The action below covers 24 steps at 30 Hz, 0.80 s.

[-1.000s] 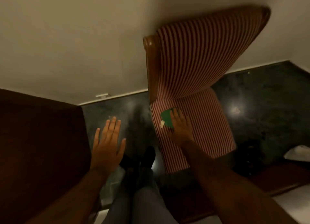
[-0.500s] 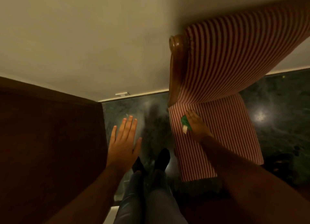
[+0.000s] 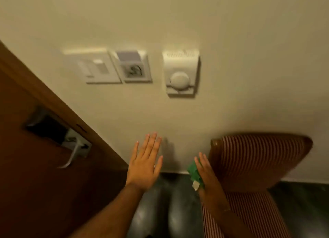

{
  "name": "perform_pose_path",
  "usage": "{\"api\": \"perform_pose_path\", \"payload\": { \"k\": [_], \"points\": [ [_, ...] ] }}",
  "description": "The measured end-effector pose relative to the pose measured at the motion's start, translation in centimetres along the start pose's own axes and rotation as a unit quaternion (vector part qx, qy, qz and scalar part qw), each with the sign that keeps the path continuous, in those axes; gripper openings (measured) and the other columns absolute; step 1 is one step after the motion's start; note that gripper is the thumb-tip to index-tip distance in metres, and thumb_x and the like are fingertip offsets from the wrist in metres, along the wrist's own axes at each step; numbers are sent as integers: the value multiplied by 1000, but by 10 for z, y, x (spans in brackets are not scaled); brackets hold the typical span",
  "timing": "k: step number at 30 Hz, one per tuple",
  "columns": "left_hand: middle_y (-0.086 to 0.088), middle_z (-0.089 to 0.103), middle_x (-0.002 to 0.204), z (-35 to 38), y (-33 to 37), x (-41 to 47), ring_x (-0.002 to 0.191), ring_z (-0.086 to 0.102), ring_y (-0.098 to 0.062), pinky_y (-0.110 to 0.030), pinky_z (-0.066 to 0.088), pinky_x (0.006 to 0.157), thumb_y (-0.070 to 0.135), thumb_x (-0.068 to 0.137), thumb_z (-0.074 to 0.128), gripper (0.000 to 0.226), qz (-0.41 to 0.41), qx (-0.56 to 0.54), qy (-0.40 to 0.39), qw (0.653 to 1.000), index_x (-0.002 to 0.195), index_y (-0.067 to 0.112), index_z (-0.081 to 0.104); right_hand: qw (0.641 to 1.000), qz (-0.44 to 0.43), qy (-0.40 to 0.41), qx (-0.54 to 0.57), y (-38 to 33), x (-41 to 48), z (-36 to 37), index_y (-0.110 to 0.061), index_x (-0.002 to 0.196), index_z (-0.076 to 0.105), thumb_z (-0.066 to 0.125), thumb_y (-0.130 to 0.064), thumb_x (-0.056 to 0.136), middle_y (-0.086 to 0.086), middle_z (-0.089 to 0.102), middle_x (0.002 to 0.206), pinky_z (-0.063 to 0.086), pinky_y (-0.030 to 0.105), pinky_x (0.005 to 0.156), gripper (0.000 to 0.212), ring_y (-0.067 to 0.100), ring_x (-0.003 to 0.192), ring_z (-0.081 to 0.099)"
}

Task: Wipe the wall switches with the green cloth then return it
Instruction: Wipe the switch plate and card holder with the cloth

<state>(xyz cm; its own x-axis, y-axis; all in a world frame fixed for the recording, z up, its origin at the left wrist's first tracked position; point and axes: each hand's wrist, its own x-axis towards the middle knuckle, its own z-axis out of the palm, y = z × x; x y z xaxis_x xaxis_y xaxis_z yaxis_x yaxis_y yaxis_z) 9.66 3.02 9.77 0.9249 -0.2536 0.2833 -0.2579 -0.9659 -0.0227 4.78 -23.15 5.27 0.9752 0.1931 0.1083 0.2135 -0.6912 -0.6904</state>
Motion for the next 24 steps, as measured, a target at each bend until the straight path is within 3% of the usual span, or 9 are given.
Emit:
{"api": "perform_pose_path", "payload": {
  "k": [2, 4, 5, 7, 11, 15, 18, 21, 24],
  "points": [
    [-5, 18, 185, -46, -22, 42, 170, 22, -27, -47, 2, 137, 41, 109, 38, 73, -33, -13, 73, 997, 176, 17, 27, 992, -98, 70, -24, -50, 30, -29, -13, 161, 38, 54, -7, 89, 8, 16, 175, 13, 33, 134, 74, 28, 164, 15],
    [-5, 9, 186, -89, -42, 81, 172, 12, -26, -49, -6, 137, 36, 107, 35, 75, -73, -40, 142, 986, 178, 21, 14, 980, -156, 117, -42, -95, 56, -55, -30, 165, 34, 56, -17, 88, 5, 13, 179, 11, 30, 136, 80, 23, 167, 7],
    [-5, 6, 187, -109, -52, 98, 173, 8, -25, -50, -8, 137, 33, 107, 36, 76, -90, -50, 179, 978, 178, 23, 9, 973, -174, 142, -52, -112, 67, -64, -39, 166, 28, 66, -17, 89, 5, 13, 179, 14, 36, 136, 89, 21, 168, 5],
    [-5, 1, 187, -149, -75, 131, 173, 2, -23, -50, -10, 137, 29, 110, 38, 77, -105, -56, 257, 959, 178, 25, 4, 960, -205, 183, -62, -150, 90, -76, -47, 166, 22, 83, -15, 85, 7, 16, 177, 22, 45, 133, 106, 23, 168, 7],
    [-2, -9, 186, -211, -120, 188, 173, -5, -21, -45, -12, 138, 28, 113, 39, 77, -87, -54, 359, 928, 178, 26, -2, 937, -269, 222, -30, -205, 137, -73, -39, 167, 24, 85, -3, 89, 5, 16, 178, 22, 35, 134, 105, 31, 166, 17],
    [-10, 2, 186, -245, -152, 235, 173, -3, -24, -50, -6, 138, 29, 114, 41, 74, -58, -52, 407, 910, 178, 22, 5, 935, -291, 201, -42, -230, 178, -53, -30, 171, 7, 81, 9, 87, -2, 10, 179, 20, 30, 135, 118, 24, 167, 16],
    [-14, 6, 184, -249, -169, 261, 171, -10, -21, -53, -5, 139, 30, 112, 42, 74, -27, -56, 438, 897, 178, 21, 11, 931, -262, 238, -83, -228, 208, -39, -33, 170, 6, 75, 15, 85, -5, 7, 180, 10, 30, 136, 120, 24, 168, 10],
    [-13, 8, 183, -233, -174, 274, 170, -11, -21, -54, -6, 138, 32, 111, 41, 76, -17, -42, 474, 879, 178, 21, 8, 912, -251, 302, -121, -214, 223, -27, -36, 167, 22, 70, 9, 88, -4, 7, 179, 6, 35, 137, 103, 27, 168, 8],
    [-11, 6, 180, -222, -177, 290, 169, -10, -21, -59, 0, 138, 40, 112, 32, 73, -9, -22, 513, 858, 176, 31, -1, 892, -267, 336, -144, -204, 233, -8, -28, 162, 35, 54, -15, 110, 1, 10, 179, 14, 43, 136, 58, 29, 167, 11]
  ]
}}
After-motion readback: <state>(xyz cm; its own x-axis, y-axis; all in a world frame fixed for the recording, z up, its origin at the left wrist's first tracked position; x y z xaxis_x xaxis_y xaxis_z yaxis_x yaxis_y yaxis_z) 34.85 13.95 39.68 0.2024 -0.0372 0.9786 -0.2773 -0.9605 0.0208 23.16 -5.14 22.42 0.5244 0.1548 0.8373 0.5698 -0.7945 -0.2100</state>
